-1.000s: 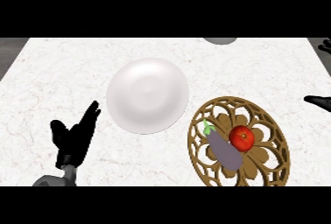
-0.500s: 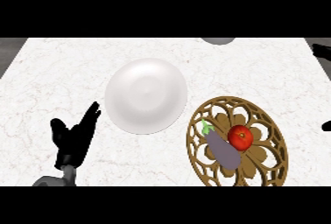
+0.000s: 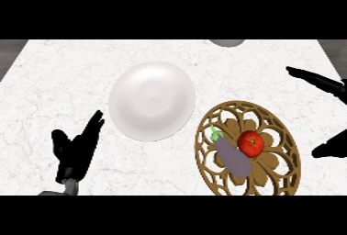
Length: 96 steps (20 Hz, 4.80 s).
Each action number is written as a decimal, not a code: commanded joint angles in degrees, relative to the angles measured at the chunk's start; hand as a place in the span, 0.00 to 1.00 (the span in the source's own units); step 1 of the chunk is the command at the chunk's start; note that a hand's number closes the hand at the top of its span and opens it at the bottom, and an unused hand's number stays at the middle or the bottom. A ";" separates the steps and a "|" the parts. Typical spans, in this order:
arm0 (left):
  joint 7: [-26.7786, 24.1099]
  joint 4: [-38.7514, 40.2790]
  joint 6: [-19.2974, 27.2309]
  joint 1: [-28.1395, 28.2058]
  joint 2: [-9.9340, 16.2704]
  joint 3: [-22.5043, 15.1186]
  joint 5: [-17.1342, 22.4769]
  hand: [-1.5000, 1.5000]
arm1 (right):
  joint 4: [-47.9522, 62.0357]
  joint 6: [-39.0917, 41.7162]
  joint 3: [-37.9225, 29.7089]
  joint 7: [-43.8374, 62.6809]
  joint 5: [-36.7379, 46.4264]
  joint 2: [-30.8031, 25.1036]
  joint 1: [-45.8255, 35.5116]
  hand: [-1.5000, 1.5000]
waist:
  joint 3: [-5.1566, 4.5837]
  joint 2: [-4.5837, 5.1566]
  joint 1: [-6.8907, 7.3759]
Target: Pick the tomato from the placemat and place it in the plate
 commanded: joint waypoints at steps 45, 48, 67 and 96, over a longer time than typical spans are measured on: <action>0.13 5.70 -7.71 -0.83 -5.13 6.34 -4.07 0.50 | 2.35 -4.57 6.42 0.92 44.65 22.16 7.78 1.00 | -0.18 0.46 0.32; 1.04 -0.80 -5.82 4.20 -6.34 4.38 -6.14 0.50 | 0.90 -4.88 5.02 0.80 45.97 23.98 7.79 1.00 | -0.18 0.39 0.47; 2.47 1.45 -7.72 -0.27 -6.20 3.87 -5.93 0.50 | -8.04 -33.56 23.26 53.33 63.59 50.21 -0.87 1.00 | -0.46 -0.53 4.28; 3.22 0.96 -6.99 -1.63 -7.78 2.99 -6.82 0.50 | 16.37 -67.26 18.87 94.25 87.21 50.24 -19.88 1.00 | -0.14 1.41 5.17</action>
